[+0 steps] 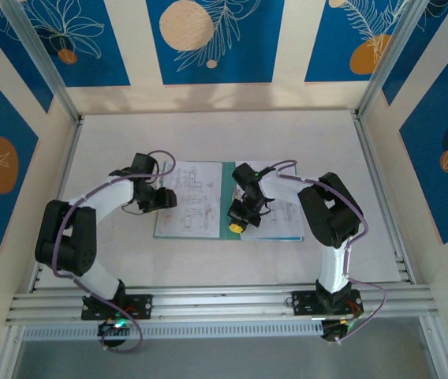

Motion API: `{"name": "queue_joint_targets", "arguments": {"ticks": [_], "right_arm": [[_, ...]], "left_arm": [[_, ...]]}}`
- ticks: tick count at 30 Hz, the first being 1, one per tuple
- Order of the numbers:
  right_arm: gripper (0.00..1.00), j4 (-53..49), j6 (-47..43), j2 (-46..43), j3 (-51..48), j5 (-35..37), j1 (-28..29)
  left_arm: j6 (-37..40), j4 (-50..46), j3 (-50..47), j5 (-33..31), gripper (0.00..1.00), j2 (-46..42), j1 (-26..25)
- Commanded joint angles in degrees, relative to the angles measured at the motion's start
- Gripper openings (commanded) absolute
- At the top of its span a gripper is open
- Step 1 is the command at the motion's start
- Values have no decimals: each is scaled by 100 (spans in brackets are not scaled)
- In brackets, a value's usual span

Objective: Put the files into the folder

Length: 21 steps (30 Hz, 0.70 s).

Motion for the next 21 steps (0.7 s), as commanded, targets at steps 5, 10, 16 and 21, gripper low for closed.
{"name": "queue_joint_targets", "arguments": {"ticks": [5, 10, 16, 21], "right_arm": [[1, -341, 2, 360, -317, 386, -20], [1, -336, -15, 372, -343, 387, -33], [1, -319, -24, 370, -353, 392, -49], [1, -320, -33, 404, -352, 392, -51]], "left_arm": [[446, -503, 566, -407, 57, 468, 55], [423, -512, 638, -259, 57, 774, 47], [387, -452, 426, -249, 58, 737, 28], [359, -567, 369, -416, 58, 625, -4]]}}
